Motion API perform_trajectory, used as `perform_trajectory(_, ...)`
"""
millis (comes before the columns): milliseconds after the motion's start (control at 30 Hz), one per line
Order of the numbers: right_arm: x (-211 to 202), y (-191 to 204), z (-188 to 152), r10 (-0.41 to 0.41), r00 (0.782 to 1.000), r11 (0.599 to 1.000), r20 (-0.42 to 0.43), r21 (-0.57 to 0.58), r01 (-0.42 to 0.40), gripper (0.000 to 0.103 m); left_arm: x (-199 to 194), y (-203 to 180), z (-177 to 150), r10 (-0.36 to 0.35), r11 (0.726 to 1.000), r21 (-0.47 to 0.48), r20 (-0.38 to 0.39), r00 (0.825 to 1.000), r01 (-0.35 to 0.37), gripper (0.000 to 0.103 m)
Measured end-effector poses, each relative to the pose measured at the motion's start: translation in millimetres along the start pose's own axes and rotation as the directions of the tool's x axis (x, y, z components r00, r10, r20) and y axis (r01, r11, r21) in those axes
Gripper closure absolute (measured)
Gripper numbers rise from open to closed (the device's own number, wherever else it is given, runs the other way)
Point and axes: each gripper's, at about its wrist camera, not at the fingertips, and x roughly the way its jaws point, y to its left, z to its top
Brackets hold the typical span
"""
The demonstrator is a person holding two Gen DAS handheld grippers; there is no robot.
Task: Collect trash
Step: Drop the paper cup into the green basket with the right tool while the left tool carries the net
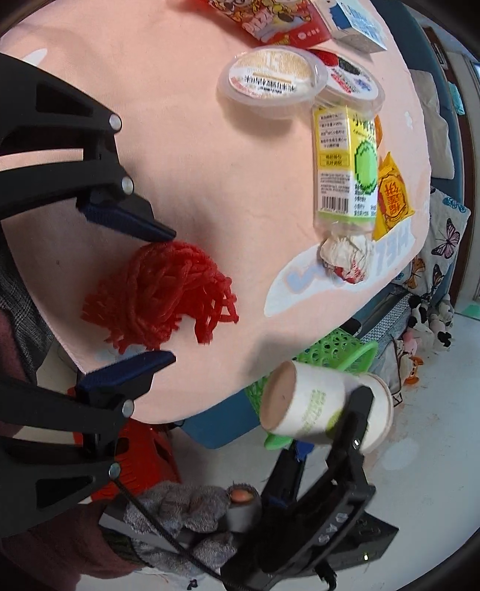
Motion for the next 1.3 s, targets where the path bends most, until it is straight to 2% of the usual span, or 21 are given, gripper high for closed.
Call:
perform_trajectory(167, -14, -7, 6, -0.009, 0.999, 1.0, 0.036, -0.01, 0.01, 0.033, 2, -6, 2, 0.039, 0.999, 0.033, 0.003, 0.999, -0.039, 0.055)
perform_trajectory(300, -27, -19, 13, -0.033, 0.997, 0.999, 0.068, -0.002, 0.033, 0.033, -1, -12, 7, 0.044, 0.997, 0.055, 0.009, 0.999, -0.044, 0.062)
perform_trajectory(533, -57, -57, 30, -0.131, 0.982, 0.991, 0.139, 0.026, 0.129, 0.033, -14, -34, 23, 0.026, 0.994, 0.102, 0.041, 0.999, -0.031, 0.07)
perform_trajectory(733, -70, -97, 40, -0.245, 0.955, 0.969, 0.169, 0.045, 0.241, 0.033, -20, -52, 54, -0.005, 0.993, 0.118, 0.07, 0.998, -0.004, 0.072)
perform_trajectory(967, -62, -137, 43, -0.329, 0.931, 0.944, 0.158, 0.052, 0.325, 0.032, -22, -89, 105, -0.027, 0.984, 0.178, 0.124, 0.992, 0.004, 0.072)
perform_trajectory(1100, -50, -151, 42, -0.351, 0.925, 0.936, 0.142, 0.044, 0.349, 0.031, -21, -111, 132, -0.04, 0.976, 0.218, 0.155, 0.987, 0.005, 0.072)
perform_trajectory(1233, -42, -158, 40, -0.342, 0.931, 0.94, 0.127, 0.054, 0.338, 0.031, -12, -130, 157, -0.048, 0.97, 0.241, 0.173, 0.984, 0.005, 0.072)
perform_trajectory(1300, -38, -162, 40, -0.34, 0.933, 0.94, 0.121, 0.057, 0.335, 0.027, -4, -137, 169, -0.052, 0.968, 0.249, 0.168, 0.984, 0.008, 0.072)
